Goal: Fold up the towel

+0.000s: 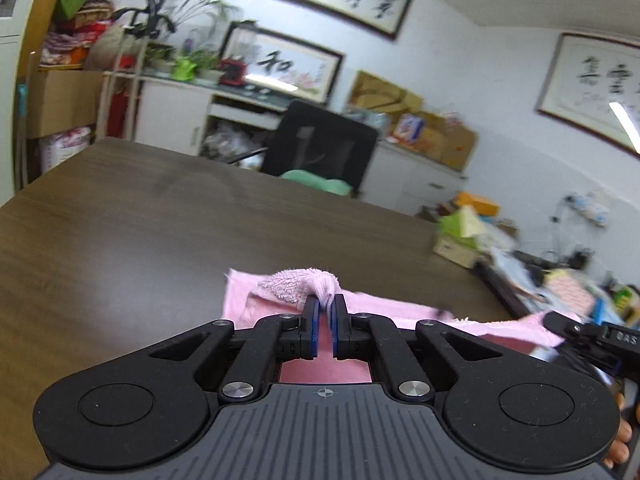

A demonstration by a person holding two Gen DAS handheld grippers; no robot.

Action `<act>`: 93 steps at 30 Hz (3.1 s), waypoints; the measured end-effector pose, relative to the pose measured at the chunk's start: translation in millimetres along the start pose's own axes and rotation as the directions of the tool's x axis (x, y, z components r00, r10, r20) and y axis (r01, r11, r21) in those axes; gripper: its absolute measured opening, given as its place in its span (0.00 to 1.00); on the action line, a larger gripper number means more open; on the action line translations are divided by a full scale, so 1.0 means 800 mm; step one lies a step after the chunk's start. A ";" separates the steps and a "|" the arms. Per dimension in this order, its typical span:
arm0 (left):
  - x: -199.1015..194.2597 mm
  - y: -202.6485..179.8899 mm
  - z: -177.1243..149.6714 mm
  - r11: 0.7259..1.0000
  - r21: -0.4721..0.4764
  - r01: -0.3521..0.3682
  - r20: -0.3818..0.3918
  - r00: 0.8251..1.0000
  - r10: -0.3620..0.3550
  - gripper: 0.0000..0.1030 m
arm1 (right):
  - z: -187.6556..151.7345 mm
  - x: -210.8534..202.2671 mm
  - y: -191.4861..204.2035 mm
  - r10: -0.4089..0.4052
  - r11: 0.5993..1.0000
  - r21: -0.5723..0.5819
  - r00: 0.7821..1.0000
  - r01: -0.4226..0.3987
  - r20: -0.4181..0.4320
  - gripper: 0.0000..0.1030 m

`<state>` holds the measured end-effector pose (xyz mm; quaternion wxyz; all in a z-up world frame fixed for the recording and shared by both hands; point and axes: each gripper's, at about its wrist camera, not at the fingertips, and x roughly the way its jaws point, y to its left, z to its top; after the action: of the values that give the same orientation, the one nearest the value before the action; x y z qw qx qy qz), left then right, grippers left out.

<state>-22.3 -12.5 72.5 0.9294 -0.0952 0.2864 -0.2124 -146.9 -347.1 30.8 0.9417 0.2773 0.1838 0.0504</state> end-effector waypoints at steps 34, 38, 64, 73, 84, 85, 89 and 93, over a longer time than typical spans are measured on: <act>0.099 0.018 -0.051 0.981 0.195 0.008 -0.176 0.984 0.027 0.62 | -0.020 0.174 -0.012 0.135 0.984 -0.061 0.922 -0.168 -0.362 0.66; 0.104 0.016 -0.060 0.973 0.230 -0.006 -0.168 0.985 0.046 0.63 | -0.023 0.178 -0.008 -0.062 0.984 -0.180 0.942 0.002 -0.330 0.57; 0.104 0.011 -0.066 0.949 0.309 -0.063 -0.136 0.985 0.110 0.78 | -0.050 0.258 0.105 -0.359 0.770 -0.615 0.912 0.170 -0.198 0.78; 0.109 0.034 -0.058 0.965 0.245 -0.095 -0.157 0.978 0.136 0.85 | -0.035 0.221 0.067 -0.186 0.900 -0.435 0.930 0.031 -0.318 0.77; 0.109 0.029 -0.063 0.958 0.264 -0.113 -0.140 0.978 0.154 0.87 | -0.011 0.173 -0.006 -0.288 0.916 -0.351 0.927 0.193 -0.242 0.69; 0.109 0.030 -0.063 0.958 0.263 -0.113 -0.141 0.978 0.154 0.87 | -0.013 0.168 -0.005 -0.280 0.918 -0.350 0.932 0.188 -0.231 0.70; 0.107 0.028 -0.063 0.956 0.270 -0.119 -0.133 0.978 0.160 0.87 | -0.021 0.152 0.004 -0.185 0.934 -0.344 0.952 0.093 -0.245 0.74; 0.107 0.025 -0.065 0.950 0.284 -0.128 -0.124 0.978 0.169 0.88 | -0.030 0.153 0.003 -0.175 0.938 -0.339 0.939 0.068 -0.295 0.74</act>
<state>18.6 -36.1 -18.2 0.9234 0.0719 0.3280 -0.1858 -42.2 -308.8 -25.8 0.9331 0.0948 0.3407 0.0654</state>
